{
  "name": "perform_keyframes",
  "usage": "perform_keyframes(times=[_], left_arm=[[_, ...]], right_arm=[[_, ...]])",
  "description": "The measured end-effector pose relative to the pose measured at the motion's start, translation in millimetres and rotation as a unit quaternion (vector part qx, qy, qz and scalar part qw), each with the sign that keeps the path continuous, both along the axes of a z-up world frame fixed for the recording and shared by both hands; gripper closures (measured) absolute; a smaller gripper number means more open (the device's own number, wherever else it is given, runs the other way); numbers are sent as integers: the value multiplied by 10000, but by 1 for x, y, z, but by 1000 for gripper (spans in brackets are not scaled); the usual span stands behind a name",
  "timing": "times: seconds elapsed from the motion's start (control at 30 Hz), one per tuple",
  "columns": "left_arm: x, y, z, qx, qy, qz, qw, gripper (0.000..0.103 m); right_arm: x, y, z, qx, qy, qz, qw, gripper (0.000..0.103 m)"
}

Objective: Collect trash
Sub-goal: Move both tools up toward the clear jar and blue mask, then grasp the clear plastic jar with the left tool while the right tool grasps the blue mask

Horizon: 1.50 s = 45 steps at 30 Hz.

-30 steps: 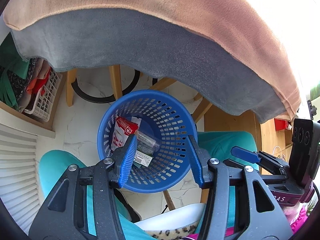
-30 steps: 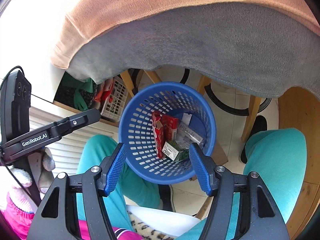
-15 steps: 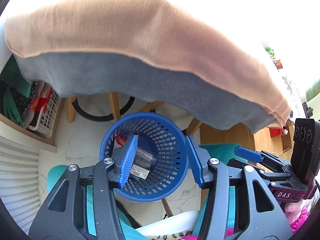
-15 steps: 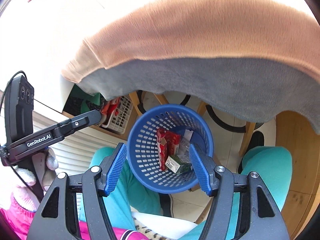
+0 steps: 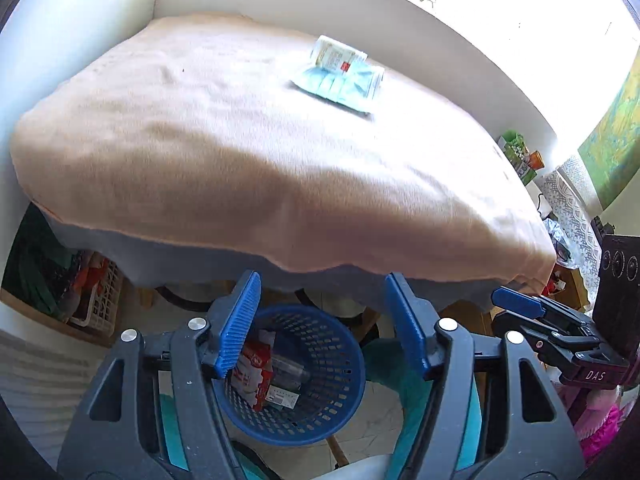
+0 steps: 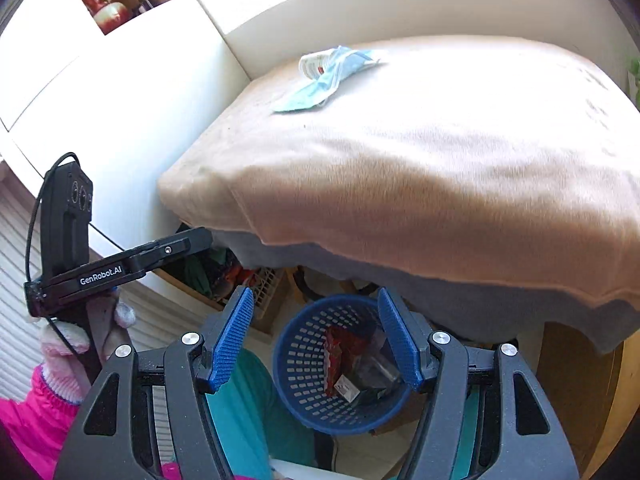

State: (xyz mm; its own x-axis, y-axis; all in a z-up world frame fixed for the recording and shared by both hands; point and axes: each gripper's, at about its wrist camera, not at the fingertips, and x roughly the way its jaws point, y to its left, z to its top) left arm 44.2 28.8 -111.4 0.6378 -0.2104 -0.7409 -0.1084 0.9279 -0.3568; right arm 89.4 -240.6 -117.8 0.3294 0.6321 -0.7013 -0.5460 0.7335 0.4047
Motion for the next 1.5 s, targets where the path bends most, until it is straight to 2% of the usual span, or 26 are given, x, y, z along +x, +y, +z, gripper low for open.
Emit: perform_keyframes(times=[0.3,0.53,0.6,0.67,0.97,1.3,1.5], left_arm=[[68,20,51,77,-462,-186,9987,36],[138,26,73,39,-519,-383,9979,32],[157,27,73,22,-463,-431,9980,30],[178,26,71,27,-380,-498,9980,22],[241,15,52,348,24,-735,9967,22],[270,5,40,713,207,-912,9931,22],[271,4,36,943,183,-895,9913,22]], right_arm=[[49,15,29,220,-455,35,9987,38],[88,33,30,340,-315,188,9987,38],[96,42,31,280,-333,243,9988,38],[105,50,29,242,-314,278,9988,38],[135,67,22,258,-128,300,9991,38],[161,81,19,393,141,273,9988,39],[168,88,16,314,169,226,9991,39]])
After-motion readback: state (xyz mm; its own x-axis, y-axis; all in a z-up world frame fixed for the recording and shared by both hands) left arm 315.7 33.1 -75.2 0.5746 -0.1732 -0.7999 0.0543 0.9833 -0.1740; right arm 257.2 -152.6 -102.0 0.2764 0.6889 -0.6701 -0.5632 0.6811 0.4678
